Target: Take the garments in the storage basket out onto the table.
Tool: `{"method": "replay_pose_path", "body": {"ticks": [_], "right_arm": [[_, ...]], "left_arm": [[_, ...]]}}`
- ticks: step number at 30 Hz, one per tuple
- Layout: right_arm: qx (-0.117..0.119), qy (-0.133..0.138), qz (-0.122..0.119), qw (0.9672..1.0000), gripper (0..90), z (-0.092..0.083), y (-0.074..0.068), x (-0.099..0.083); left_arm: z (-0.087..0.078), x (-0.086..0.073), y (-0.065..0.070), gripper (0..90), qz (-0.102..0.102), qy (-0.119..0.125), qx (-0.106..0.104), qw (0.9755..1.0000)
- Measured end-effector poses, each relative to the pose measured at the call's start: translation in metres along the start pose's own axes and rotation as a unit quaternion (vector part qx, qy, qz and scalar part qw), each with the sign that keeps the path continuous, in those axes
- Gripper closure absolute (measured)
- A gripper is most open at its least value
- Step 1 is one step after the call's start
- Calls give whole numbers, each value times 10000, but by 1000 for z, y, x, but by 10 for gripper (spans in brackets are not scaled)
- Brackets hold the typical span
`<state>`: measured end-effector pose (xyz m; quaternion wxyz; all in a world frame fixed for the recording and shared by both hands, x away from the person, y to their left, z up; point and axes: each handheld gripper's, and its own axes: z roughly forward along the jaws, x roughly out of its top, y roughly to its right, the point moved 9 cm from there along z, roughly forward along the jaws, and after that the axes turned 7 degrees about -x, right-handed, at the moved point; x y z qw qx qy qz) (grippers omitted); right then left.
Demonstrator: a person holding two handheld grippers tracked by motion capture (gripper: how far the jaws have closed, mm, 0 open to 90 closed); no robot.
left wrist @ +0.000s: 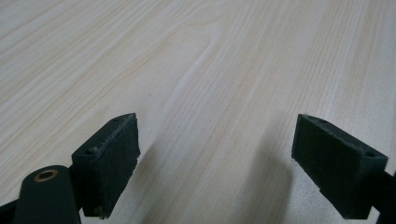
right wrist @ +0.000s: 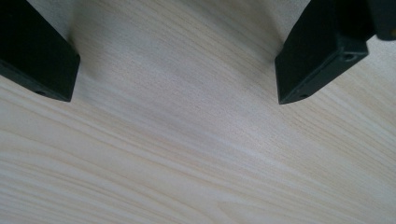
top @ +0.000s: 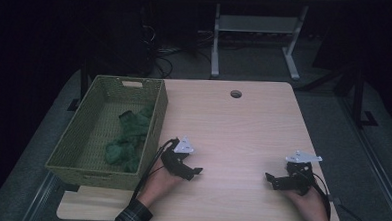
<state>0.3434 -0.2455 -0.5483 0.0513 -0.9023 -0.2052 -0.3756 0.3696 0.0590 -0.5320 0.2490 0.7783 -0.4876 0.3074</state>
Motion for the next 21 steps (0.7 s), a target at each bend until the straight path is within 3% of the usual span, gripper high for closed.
{"method": "replay_pose_path", "body": {"ticks": [8,21], "right_arm": [[-1,1,0,10000,0,0,0,0],[-5,3,-2,10000,0,0,0,0]], "left_arm": [[-9,11,4,143,-14,121,-160,9998],[-17,21,8,143,14,65,-289,9996]]}}
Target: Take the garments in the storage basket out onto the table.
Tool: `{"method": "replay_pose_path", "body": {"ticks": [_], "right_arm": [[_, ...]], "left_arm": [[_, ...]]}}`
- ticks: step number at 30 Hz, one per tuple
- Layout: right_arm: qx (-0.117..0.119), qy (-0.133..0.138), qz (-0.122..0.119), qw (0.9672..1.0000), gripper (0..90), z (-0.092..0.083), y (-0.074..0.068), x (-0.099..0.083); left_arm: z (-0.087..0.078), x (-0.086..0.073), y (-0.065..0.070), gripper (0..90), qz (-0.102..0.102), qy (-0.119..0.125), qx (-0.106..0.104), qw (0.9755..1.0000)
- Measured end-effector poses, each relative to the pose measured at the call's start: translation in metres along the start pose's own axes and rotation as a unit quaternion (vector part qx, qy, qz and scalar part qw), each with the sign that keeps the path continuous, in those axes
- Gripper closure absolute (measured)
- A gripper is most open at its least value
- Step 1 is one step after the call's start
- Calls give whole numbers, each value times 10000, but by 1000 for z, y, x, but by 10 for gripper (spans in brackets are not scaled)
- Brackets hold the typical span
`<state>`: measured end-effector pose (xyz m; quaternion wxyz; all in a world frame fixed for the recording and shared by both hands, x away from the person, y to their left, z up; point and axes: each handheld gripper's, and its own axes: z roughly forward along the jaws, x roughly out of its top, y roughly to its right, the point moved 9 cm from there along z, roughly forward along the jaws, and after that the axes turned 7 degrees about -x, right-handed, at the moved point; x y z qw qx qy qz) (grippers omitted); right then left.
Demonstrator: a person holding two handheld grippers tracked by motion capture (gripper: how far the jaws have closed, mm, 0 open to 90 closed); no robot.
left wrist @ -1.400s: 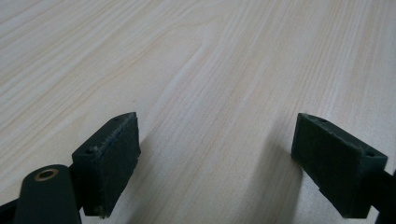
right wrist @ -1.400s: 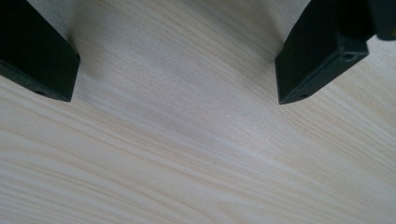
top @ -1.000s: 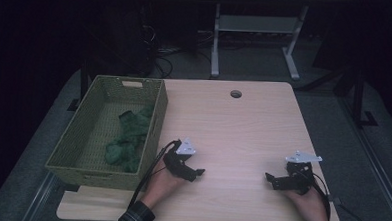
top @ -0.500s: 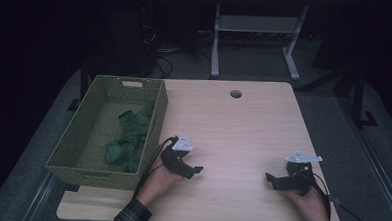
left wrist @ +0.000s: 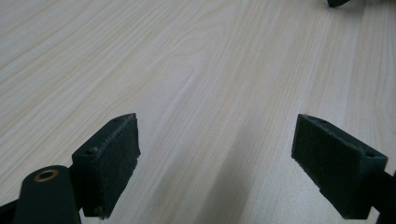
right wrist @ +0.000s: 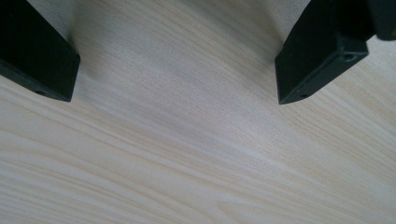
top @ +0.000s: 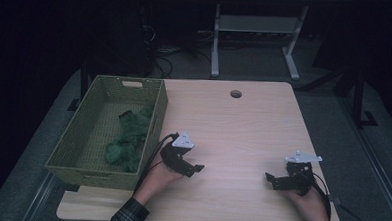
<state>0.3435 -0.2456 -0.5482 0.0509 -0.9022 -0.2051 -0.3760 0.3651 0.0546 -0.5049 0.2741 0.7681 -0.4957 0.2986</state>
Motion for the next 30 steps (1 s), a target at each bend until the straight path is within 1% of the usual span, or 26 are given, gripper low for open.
{"method": "replay_pose_path", "body": {"ticks": [2,3,7,14,16,17,21,22,23,27,30], "right_arm": [[-1,0,-1,10000,0,0,0,0],[0,0,1,10000,0,0,0,0],[0,0,0,10000,0,0,0,0],[0,1,-1,10000,0,0,0,0],[0,1,-4,10000,0,0,0,0],[-1,2,-1,10000,0,0,0,0],[-2,1,-1,10000,0,0,0,0],[-2,0,0,10000,0,0,0,0],[-3,0,1,10000,0,0,0,0],[0,0,1,10000,0,0,0,0],[3,-2,4,10000,0,0,0,0]], "left_arm": [[-1,2,1,143,-57,37,-16,10000],[-1,2,2,143,-59,1,-32,10000],[-4,5,4,148,-63,-5,-58,10000],[-10,13,4,149,-139,61,-42,9999],[-12,17,5,149,-162,141,-73,9997],[-13,18,5,150,-146,149,-90,9997],[-14,20,8,149,-235,175,-137,9995],[-15,21,8,149,-231,135,-120,9996],[-17,22,8,149,-168,79,-94,9998],[-24,33,8,149,-157,181,-16,9997],[-30,38,8,149,-184,182,-41,9997]]}}
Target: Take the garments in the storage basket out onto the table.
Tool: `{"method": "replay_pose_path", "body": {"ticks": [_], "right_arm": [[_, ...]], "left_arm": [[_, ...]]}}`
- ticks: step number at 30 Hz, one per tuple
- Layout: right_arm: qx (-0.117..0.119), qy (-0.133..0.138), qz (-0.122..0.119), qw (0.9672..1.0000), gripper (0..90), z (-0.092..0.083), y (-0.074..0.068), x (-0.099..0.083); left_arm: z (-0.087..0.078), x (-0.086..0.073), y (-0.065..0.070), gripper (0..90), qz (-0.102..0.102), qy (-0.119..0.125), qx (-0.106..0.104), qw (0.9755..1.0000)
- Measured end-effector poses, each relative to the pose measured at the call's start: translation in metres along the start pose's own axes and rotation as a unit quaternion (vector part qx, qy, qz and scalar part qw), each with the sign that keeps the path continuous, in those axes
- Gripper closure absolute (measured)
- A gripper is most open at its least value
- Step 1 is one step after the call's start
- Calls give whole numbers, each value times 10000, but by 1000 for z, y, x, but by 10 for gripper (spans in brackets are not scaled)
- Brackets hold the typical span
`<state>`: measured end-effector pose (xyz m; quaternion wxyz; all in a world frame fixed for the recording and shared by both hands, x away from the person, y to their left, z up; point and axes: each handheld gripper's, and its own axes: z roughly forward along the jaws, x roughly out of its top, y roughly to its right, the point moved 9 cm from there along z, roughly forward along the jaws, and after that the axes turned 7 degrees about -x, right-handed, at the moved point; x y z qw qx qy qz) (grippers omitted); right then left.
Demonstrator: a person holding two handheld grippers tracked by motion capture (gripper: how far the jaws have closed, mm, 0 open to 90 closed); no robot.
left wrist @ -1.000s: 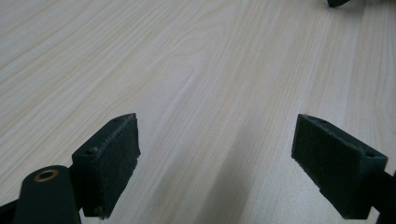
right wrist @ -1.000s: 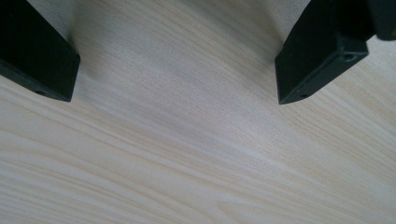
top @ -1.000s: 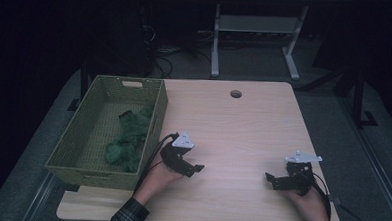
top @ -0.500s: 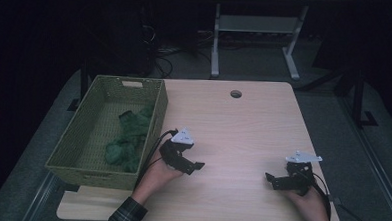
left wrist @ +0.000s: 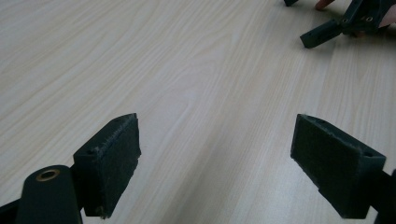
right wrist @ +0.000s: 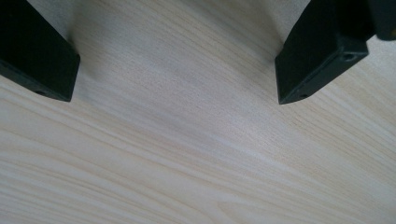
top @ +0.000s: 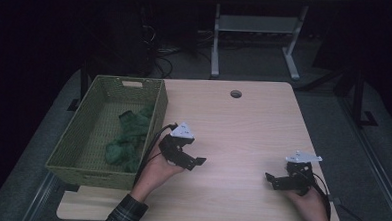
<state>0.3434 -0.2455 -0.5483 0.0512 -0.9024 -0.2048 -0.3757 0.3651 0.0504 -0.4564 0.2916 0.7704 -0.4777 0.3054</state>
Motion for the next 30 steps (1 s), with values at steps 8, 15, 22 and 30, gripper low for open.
{"method": "replay_pose_path", "body": {"ticks": [8,15,22,30], "right_arm": [[2,0,12,10000,0,0,0,0],[0,-1,17,10000,0,0,0,0],[0,4,11,10000,0,0,0,0],[-1,5,10,10000,0,0,0,0]], "left_arm": [[-10,9,-4,150,-52,-52,55,10000],[-24,15,-8,193,-32,-123,122,9998],[-37,21,-13,202,-12,-95,231,9997],[-58,18,-22,218,-76,1,391,9992]]}}
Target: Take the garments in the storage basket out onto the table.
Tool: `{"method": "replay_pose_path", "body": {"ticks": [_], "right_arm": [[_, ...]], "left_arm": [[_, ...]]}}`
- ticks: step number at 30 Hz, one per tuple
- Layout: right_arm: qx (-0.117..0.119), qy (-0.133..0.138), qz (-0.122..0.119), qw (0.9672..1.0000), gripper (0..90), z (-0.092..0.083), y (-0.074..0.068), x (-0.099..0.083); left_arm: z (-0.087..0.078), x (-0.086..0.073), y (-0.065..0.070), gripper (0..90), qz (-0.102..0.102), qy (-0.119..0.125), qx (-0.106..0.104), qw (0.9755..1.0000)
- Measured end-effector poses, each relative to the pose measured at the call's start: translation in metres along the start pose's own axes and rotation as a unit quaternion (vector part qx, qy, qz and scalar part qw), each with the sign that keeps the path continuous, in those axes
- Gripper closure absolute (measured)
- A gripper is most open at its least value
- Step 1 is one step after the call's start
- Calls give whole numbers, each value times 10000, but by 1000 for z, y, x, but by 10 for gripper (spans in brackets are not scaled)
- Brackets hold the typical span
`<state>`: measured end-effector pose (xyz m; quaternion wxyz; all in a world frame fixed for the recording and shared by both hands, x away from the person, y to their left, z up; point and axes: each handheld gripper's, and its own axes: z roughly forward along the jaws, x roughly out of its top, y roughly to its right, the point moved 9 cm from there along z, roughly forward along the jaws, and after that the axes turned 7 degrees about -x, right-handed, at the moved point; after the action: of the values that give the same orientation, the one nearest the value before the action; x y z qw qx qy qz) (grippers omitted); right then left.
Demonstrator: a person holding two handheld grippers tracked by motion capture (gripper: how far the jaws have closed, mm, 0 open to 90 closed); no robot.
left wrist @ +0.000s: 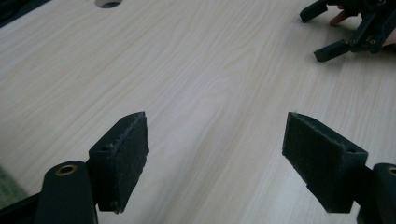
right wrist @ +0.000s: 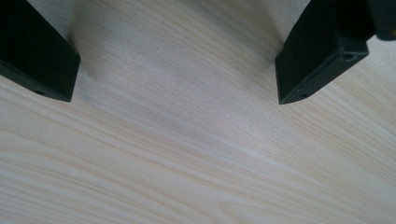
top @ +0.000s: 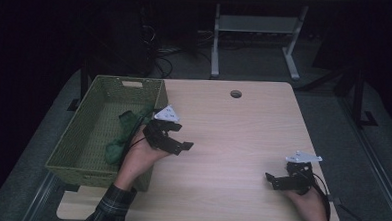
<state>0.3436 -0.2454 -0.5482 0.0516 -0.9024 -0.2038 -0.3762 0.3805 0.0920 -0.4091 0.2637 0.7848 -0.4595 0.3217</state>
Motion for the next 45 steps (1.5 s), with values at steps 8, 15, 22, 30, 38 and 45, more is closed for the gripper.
{"method": "replay_pose_path", "body": {"ticks": [8,15,22,30,38,45], "right_arm": [[0,0,0,10000,0,0,0,0],[-1,0,0,10000,0,0,0,0],[-1,0,-1,10000,0,0,0,0],[-1,-1,-1,10000,0,0,0,0],[0,-4,2,10000,0,0,0,0],[0,-3,-2,10000,0,0,0,0]], "left_arm": [[-25,-4,-14,249,-112,98,119,9998],[-39,-11,-23,301,-195,69,178,9996],[-53,-18,-30,370,-248,76,247,9994],[-77,-33,-50,427,-413,32,662,9970],[-95,-53,-66,479,-513,-81,944,9942],[-95,-74,-87,475,-664,-291,1133,9909]]}}
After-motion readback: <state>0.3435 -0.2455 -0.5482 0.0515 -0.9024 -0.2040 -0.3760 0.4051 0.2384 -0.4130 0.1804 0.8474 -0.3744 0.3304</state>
